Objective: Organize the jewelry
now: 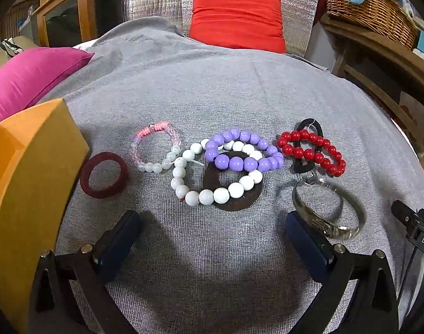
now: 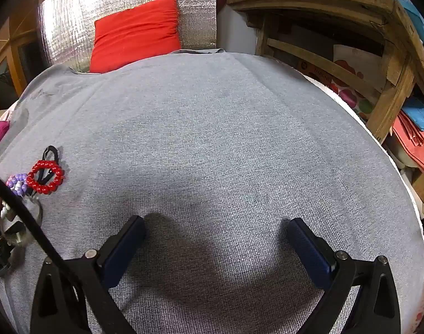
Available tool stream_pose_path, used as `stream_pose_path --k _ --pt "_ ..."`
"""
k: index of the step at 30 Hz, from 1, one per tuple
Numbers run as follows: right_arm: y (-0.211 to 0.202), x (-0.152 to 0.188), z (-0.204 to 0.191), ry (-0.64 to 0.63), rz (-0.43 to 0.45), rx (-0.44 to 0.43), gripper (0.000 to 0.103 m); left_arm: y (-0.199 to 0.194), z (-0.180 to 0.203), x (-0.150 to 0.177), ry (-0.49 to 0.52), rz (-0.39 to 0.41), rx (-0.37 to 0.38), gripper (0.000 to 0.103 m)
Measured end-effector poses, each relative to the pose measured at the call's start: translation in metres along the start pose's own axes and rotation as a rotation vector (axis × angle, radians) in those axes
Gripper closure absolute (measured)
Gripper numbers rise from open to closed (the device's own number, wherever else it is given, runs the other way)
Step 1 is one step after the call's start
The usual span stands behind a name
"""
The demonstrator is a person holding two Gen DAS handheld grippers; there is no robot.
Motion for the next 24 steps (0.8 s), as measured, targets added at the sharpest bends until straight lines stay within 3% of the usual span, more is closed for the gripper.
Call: stream_pose_path --k 19,24 --pt "-0.0011 -0.0001 -0.0006 0.001 0.003 0.005 0.000 0.0013 0.0017 -0.0014 0.000 -0.001 -0.002 0.000" --pt "-0.0068 0.0054 -0.0030 0.032 -0.015 0.024 0.000 -0.0019 0.0048 0.0013 -0.036 -0.024 -0.042 0.000"
Point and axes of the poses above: each gripper's, at about its wrist camera, not at the fingertips, and y roughly the way its jaws point, z to its right, x to its underside, the point moved 6 cm from there along y, roughly the way its jaws point
